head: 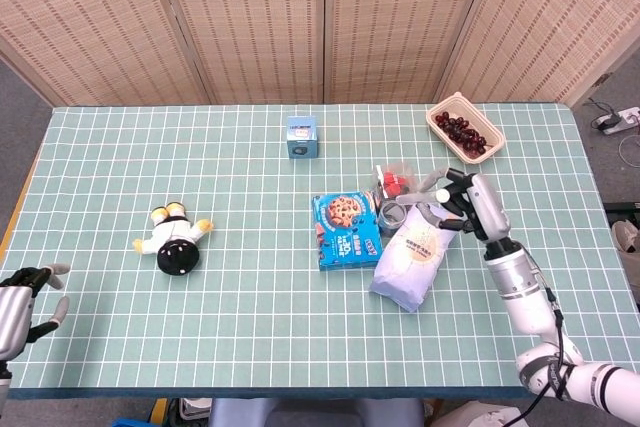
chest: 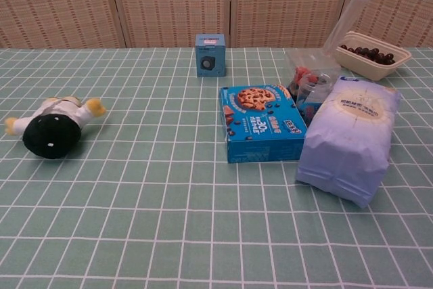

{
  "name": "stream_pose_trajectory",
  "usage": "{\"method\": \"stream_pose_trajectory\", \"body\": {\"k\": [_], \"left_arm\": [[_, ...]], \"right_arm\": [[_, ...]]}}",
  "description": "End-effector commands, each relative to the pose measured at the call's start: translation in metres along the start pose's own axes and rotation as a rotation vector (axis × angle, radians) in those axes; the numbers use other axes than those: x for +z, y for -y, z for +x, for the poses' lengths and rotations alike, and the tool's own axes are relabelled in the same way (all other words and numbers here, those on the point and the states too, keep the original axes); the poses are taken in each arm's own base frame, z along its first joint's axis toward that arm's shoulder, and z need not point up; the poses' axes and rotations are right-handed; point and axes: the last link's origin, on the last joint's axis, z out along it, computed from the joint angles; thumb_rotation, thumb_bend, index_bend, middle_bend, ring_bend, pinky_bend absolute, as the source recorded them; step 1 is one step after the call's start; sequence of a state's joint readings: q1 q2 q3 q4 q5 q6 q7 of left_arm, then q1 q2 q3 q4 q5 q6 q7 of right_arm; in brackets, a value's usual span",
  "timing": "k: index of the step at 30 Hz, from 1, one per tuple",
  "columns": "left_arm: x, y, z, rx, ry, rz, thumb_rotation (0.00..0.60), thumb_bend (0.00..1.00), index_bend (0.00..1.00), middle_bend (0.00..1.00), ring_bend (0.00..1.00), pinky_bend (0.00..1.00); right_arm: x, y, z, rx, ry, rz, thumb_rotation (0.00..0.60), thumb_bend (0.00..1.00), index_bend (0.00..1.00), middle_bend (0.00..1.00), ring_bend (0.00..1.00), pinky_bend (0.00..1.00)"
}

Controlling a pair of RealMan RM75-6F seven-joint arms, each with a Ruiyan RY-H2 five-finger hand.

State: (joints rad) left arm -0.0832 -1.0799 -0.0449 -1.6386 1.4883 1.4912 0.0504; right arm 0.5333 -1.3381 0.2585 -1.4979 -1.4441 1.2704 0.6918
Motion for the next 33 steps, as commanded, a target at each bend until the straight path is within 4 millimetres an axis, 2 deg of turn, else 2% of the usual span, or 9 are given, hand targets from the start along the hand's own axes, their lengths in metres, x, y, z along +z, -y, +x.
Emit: {"method": "stream_pose_trajectory", "body": {"k": [1, 13, 33], "left_arm": [[0.000, 0.000, 0.000, -0.001, -0.001, 0.001, 0.600, 0.40, 0.39, 0.46, 0.33, 0.49], [-0.001, 0.001, 0.002, -0.009, -0.008, 0.002, 0.600, 0.40, 0.38, 0.46, 0.33, 0.49], [-0.002, 0.000, 0.003, -0.009, -0.008, -0.002, 0.600, 0.40, 0.38, 0.46, 0.33, 0.49]], "right_arm": [[0.003, -0.003, -0.003, 0.014, 0.006, -0.008, 0.600, 0.50, 0.67, 1.00, 1.00, 1.00], [0.007, -0.013, -0.019, 0.040, 0.034, -0.040, 0.600, 0.51, 0.67, 1.00, 1.00, 1.00], [0.012, -0.032, -0.034, 0.050, 0.055, -0.105, 0.600, 0.52, 0.67, 1.00, 1.00, 1.00]]}}
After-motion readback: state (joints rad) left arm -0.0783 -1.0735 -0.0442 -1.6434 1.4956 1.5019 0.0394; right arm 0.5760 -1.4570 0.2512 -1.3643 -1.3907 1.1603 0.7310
